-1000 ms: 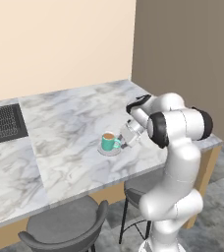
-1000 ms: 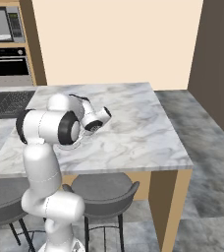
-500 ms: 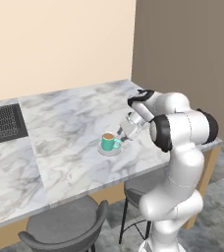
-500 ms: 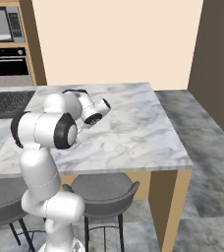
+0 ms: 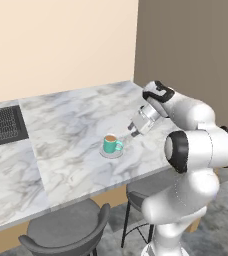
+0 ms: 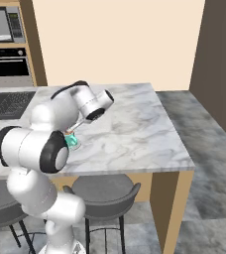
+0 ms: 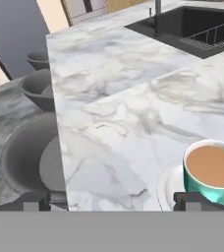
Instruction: Pick the cup of tea, navigate to the dining table, and place it on the saucer.
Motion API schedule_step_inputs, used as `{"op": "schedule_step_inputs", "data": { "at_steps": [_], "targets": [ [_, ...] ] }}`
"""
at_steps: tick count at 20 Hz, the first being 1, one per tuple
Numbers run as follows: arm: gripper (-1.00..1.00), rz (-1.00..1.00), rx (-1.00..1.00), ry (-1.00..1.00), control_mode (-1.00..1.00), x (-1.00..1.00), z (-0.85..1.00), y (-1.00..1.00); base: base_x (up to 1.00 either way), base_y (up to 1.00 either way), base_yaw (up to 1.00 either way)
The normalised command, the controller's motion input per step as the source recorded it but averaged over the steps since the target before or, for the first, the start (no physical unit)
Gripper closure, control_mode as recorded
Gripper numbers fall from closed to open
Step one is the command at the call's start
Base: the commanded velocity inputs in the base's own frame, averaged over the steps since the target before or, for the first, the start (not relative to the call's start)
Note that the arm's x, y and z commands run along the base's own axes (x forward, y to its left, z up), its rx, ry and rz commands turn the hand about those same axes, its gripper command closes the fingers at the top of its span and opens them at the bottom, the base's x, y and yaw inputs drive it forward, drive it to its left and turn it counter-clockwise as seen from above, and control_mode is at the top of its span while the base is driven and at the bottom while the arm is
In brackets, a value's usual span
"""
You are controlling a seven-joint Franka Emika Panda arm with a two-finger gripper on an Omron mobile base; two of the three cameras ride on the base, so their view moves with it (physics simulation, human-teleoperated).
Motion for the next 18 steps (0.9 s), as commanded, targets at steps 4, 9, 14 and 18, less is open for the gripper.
{"op": "schedule_step_inputs", "data": {
  "at_steps": [4, 9, 14, 18],
  "targets": [
    [-1.00, -0.19, -0.13, 0.00, -1.00, -0.74, 0.90, 0.00, 0.00, 0.00, 0.00],
    [-1.00, -0.16, -0.25, -0.01, -1.00, -0.84, 0.78, 0.00, 0.00, 0.00, 0.00],
    [-1.00, -0.09, -0.32, -0.06, -1.00, -1.00, 0.35, -0.01, 0.00, 0.00, 0.00],
    [-1.00, -0.12, -0.23, -0.11, -1.00, -1.00, 0.26, -0.13, 0.00, 0.00, 0.00]
  ]
}}
